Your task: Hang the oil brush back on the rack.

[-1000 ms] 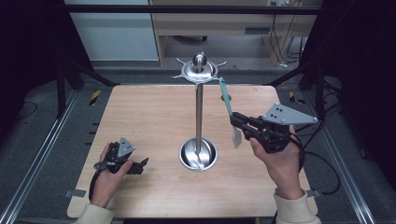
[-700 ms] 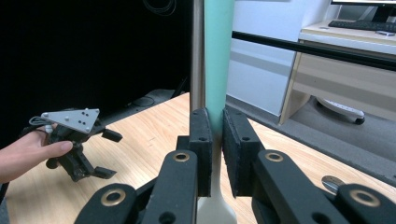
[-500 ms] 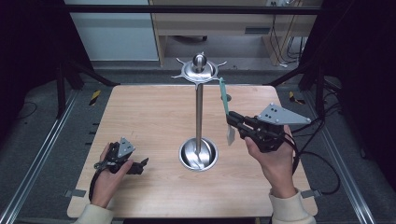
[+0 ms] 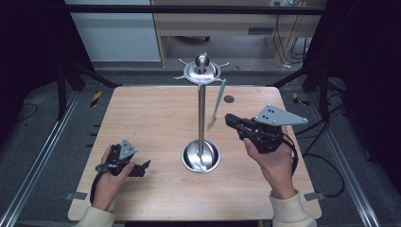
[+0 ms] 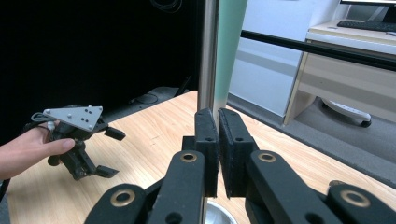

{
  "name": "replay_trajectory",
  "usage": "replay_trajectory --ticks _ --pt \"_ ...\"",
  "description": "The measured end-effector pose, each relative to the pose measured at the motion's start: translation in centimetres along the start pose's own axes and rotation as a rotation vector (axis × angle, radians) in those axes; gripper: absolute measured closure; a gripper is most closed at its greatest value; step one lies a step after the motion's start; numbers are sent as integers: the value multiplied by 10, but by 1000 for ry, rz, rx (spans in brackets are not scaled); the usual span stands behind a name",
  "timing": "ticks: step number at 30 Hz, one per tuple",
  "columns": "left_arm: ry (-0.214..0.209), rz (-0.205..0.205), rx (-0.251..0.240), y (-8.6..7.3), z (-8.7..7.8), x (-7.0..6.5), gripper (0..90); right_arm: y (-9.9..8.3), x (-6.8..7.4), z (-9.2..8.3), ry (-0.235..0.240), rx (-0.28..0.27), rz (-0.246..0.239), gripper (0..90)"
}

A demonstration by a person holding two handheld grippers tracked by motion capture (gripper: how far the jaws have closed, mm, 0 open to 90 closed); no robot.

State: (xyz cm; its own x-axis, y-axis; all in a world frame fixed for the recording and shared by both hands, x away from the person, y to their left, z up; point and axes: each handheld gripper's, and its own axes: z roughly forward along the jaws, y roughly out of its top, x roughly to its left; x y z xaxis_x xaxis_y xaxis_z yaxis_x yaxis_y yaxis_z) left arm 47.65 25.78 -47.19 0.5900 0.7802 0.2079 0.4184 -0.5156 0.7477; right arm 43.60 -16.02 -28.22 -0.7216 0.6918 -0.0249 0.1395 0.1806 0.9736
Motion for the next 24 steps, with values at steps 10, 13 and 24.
replay_trajectory --ticks 10,13,24 --pt "-2 3 4 0 0 0 30 1 0 -2 -128 58 -6 824" --pt "0 -1 0 0 0 0 30 1 0 -3 -166 69 -3 746" --pt "-1 5 4 0 -1 1 30 -3 -7 4 -250 92 12 393"
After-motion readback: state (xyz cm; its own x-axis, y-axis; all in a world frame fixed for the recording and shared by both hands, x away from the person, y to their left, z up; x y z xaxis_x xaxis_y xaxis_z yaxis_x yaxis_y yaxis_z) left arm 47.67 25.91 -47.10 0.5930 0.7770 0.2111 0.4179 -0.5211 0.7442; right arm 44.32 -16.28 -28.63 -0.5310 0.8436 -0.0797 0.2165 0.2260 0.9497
